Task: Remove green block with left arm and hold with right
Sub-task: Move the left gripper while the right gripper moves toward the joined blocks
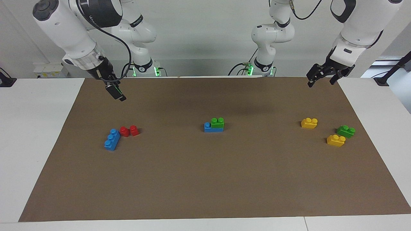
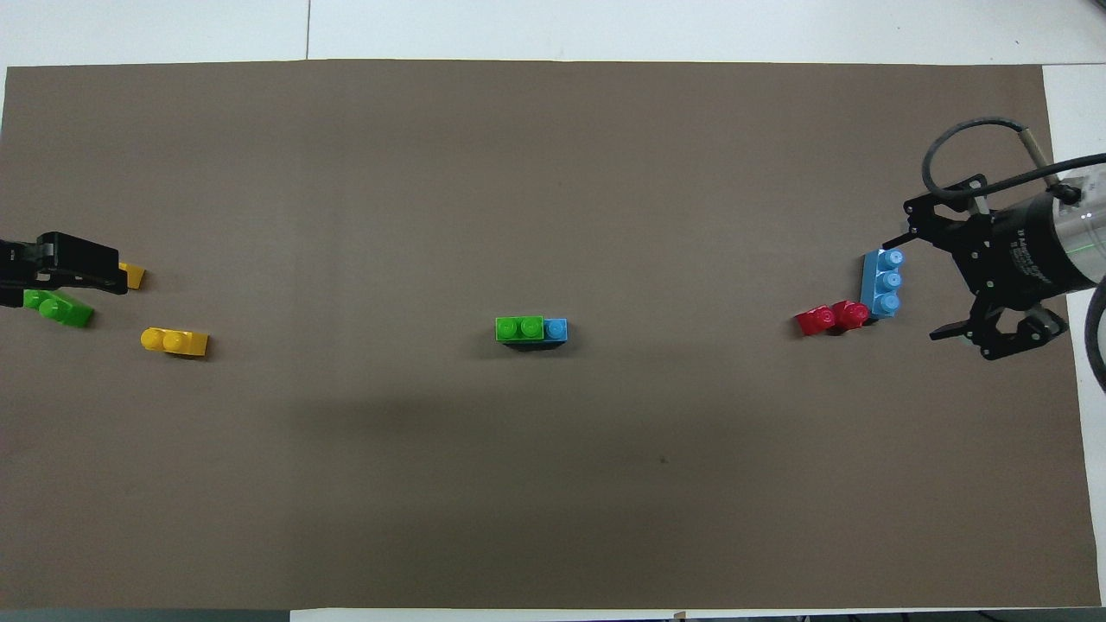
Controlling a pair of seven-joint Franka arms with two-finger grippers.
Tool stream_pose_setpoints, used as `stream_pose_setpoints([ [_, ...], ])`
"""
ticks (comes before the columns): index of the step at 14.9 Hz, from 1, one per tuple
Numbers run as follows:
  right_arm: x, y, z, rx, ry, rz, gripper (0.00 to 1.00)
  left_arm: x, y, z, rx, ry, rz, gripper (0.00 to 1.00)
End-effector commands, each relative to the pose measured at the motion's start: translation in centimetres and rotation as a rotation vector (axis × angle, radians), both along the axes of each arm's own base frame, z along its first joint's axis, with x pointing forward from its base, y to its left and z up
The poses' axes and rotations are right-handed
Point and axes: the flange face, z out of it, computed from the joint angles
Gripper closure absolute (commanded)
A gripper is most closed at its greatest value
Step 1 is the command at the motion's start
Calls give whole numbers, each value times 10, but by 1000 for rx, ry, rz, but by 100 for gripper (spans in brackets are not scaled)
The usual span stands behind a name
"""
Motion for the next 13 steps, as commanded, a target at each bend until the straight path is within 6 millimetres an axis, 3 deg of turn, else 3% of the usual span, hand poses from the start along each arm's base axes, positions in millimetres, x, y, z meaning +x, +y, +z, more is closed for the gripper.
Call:
stream_pose_setpoints([
  [1,6,9,-20,73,37,-142,0,-8,-6,1,-11,0,86,0],
  [5,11,46,-45,173,69,-327,0,-17,-37,-6,-25,18,224,0],
  [10,4,76,-83,191,106,-344,0,-35,-90,-15,-41,52,357,0],
  [13,-2,107,-107,186,71,-321,0,-47,-124,-23,-64,51,500,0],
])
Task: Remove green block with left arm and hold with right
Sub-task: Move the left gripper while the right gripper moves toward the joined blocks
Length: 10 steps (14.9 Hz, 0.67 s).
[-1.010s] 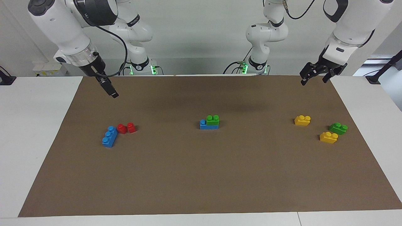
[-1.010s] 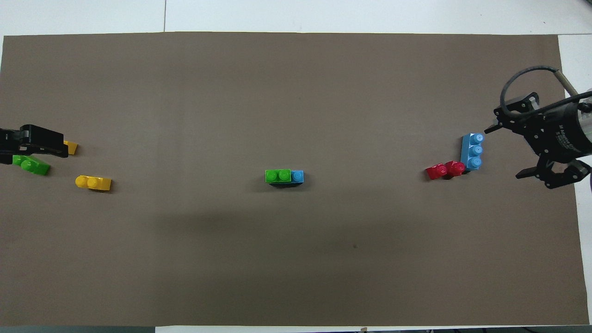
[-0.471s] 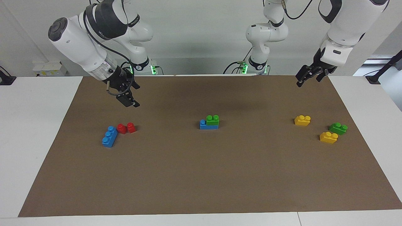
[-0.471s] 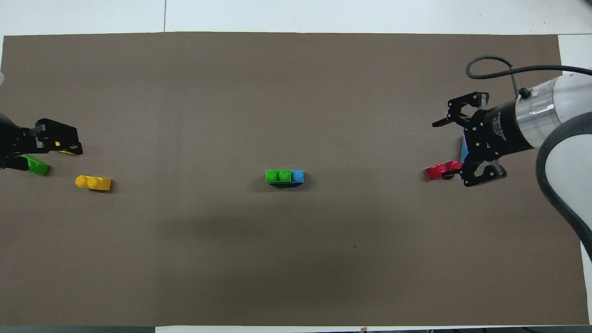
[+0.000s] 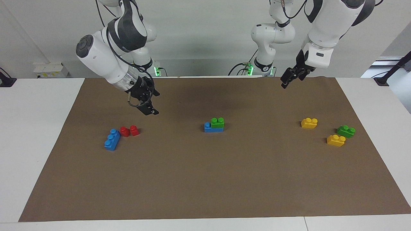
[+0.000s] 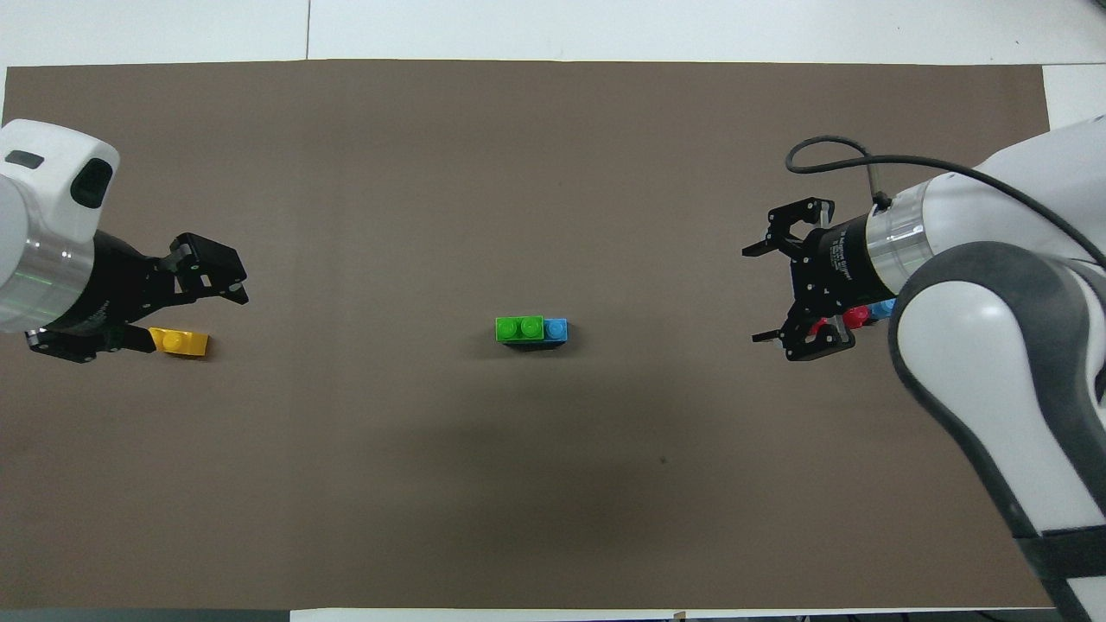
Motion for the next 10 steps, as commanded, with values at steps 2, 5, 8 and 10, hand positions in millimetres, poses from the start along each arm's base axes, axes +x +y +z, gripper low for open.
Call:
stream_pose_setpoints([
  [2,-6,32,-26,7,-39,3,0,-29,-43,-13,-18,-20,213,0],
  [5,-2,61,-43,46,-54,-6,0,-41,-80,-28,-35,-56,375,0],
  [8,2,88,-64,73,-71,-31,0,-44,-101,-33,-46,-63,528,0],
  [10,-2,99,-79,70,-89,-44,0,-45,-121,-45,-59,-65,646,0],
])
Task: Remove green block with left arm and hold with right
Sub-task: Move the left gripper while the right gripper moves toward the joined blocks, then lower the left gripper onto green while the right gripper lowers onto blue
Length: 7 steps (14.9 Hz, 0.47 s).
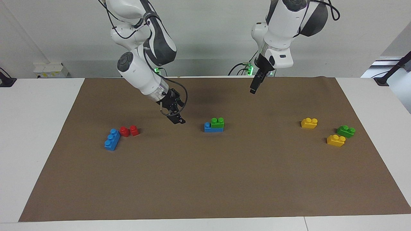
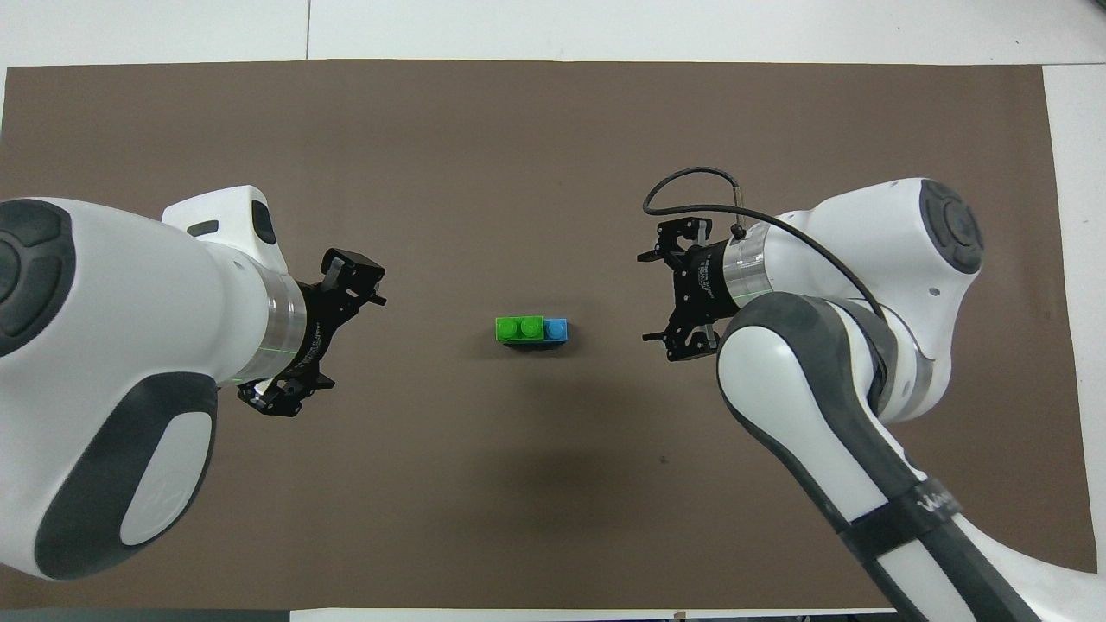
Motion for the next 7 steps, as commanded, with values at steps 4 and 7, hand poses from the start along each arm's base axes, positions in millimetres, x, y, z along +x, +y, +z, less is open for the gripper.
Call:
stream_pose_setpoints([
  [4,-9,27,-37,-6,-9,7,0,-3,-48,-47,-41,19,308,0],
  [7,-12,41,-53,-14,-3,28,0,2,-74,-78,-43,34,399,0],
])
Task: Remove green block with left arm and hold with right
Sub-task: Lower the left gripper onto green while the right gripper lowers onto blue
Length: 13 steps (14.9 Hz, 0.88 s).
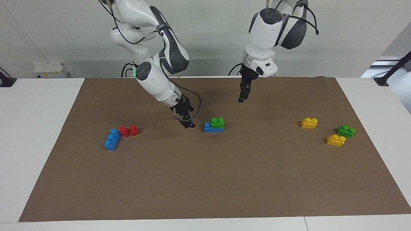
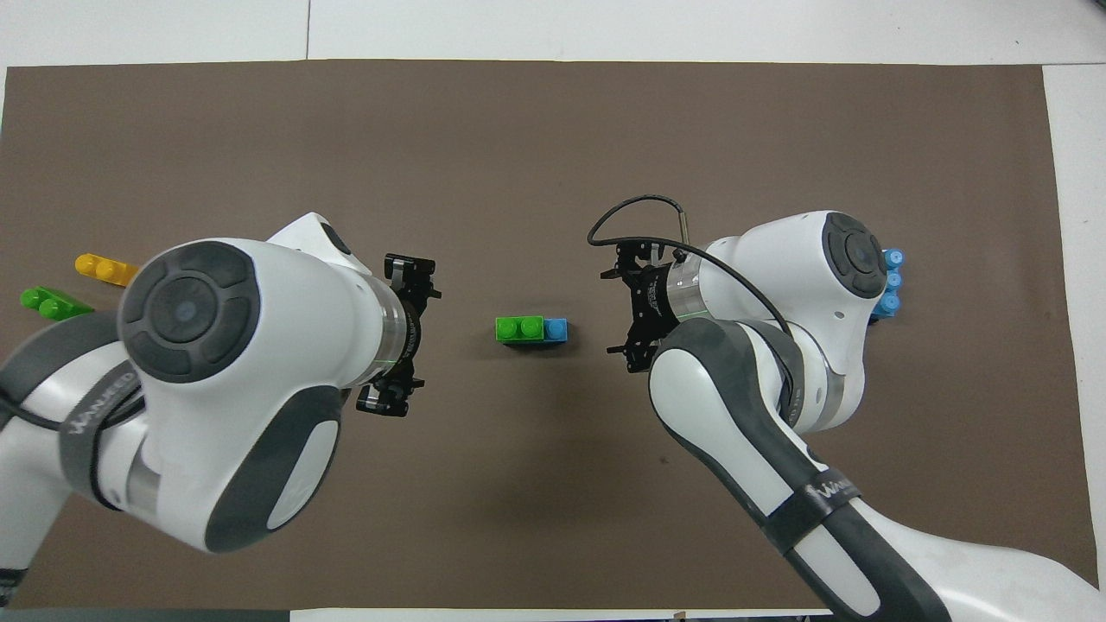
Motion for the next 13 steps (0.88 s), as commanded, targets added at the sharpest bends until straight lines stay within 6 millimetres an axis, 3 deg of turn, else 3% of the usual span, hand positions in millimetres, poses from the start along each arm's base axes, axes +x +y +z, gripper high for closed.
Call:
stream_pose_setpoints([
  [1,-1,7,-14,7,-8,2,0,6,-16,-24,-16,14,85,0],
  [3,-5,15,-21,3,1,20,0,7,-30,-45,-8,30,107,0],
  [7,-2,15,-33,23,12,-25,0,10,-38,-68,0,52,169,0],
  [9,-9,35,-42,18,-1,-5,0,17,-41,-81,1,50,223,0],
  [13,-9,39,-58,5,-15,-16,0,20,-46,-89,-17,31,269,0],
])
